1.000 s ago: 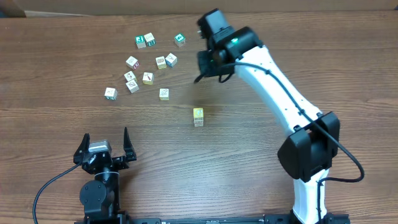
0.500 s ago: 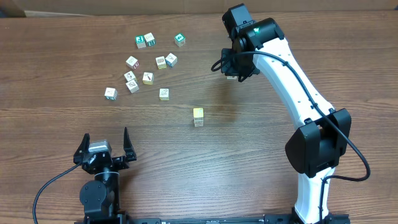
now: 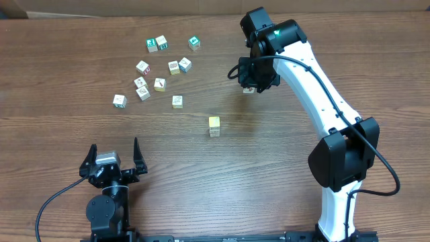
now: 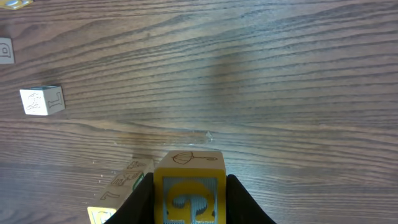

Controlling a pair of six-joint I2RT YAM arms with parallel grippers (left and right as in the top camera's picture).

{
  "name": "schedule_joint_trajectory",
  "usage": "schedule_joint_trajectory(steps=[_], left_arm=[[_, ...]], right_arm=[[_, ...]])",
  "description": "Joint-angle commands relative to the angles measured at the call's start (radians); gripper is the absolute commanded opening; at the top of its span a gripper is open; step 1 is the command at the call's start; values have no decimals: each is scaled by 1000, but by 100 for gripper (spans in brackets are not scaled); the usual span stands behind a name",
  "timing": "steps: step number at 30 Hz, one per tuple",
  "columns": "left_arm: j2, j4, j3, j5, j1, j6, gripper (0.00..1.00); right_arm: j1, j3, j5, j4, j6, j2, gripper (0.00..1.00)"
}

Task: Form a tower
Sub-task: 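Lift the yellow block and swing the right arm to the right, then carry the held yellow block over the stack at front-center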

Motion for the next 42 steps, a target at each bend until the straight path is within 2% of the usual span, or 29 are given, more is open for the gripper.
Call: schedule_joint_trajectory(steps=[1, 17, 19, 22, 38, 42], left_arm=[[-10, 2, -3, 1, -2, 23, 100], [-10, 2, -3, 1, -2, 23, 100], [-10, 2, -3, 1, -2, 23, 100], [-10, 2, -3, 1, -2, 23, 99], [-10, 2, -3, 1, -2, 23, 100], [-10, 2, -3, 1, -2, 23, 100]], right_arm=[[3, 14, -13, 2, 10, -61, 16], [3, 14, -25, -70, 56, -330, 15], [3, 14, -46, -83, 58, -346, 11], [3, 14, -63, -103, 59, -365, 7], [3, 13, -60, -130, 51, -365, 7], [3, 13, -18, -151, 53, -354, 4]])
